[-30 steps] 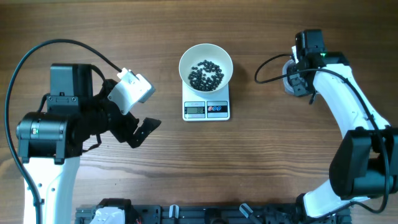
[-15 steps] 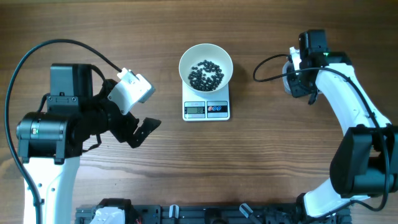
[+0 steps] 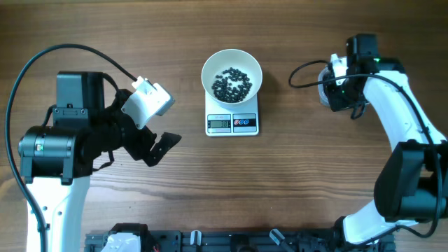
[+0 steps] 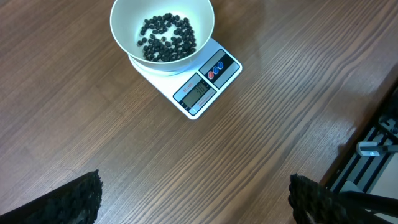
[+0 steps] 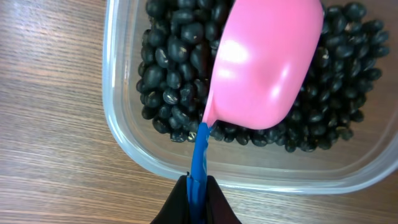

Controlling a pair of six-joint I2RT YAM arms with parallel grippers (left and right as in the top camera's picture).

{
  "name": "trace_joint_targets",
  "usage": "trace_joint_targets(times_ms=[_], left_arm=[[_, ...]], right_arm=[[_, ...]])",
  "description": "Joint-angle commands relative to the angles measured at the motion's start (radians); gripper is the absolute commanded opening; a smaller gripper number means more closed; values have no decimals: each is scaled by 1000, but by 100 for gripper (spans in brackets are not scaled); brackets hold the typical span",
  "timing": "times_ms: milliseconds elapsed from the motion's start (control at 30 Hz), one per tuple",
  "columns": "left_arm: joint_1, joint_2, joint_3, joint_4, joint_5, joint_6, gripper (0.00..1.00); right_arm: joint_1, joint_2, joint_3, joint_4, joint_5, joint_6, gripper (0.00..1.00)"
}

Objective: Scoop item into bowl and weigh 150g on scale
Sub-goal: 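Dip the pink scoop into the black beans and drag to fill it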

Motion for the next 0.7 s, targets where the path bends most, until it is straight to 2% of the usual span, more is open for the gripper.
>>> trace_joint_targets(times_ms=[0,233,667], left_arm=[[6,4,19,-1,8,12,100],[6,4,19,-1,8,12,100],[6,4,19,-1,8,12,100]], right_arm=[[-38,14,-4,-18,-239,43,4],[-140,14,-4,-36,-494,89,4],[-291,15,-5,-92,-525,178,4]])
